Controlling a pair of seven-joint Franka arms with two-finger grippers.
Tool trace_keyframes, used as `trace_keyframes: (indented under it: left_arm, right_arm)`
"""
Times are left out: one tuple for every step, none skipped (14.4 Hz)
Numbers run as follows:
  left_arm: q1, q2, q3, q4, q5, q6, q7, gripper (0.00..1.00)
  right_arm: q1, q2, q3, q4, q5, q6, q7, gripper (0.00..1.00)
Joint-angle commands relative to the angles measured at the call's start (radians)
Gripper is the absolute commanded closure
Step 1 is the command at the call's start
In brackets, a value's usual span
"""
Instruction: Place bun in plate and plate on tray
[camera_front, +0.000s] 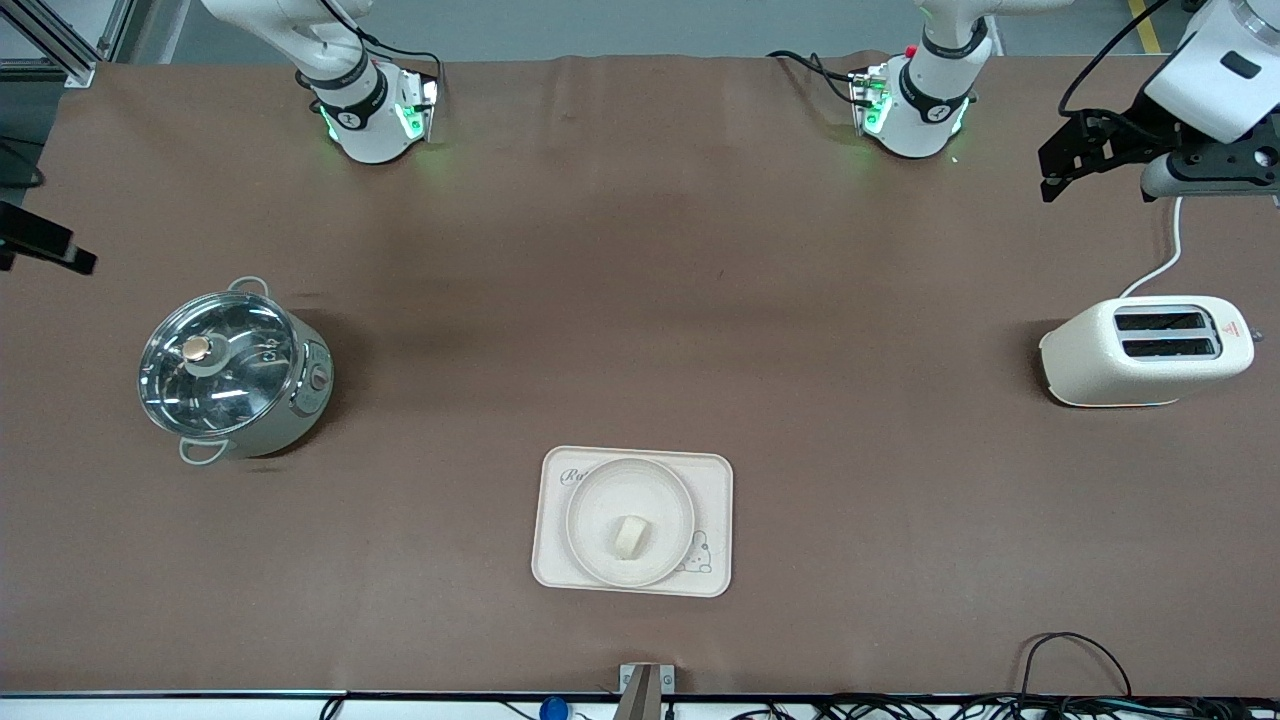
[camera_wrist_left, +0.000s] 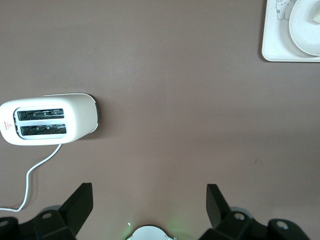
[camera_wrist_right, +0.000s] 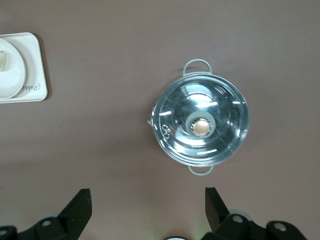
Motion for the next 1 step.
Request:
trace_keyframes:
  left_arm:
    - [0.002, -0.007, -0.005, 0.011, 0.009, -0.021, 0.013, 0.0]
  right_arm:
    - [-0.02, -0.024, 0.052, 0.0, -0.062, -0.011, 0.006, 0.0]
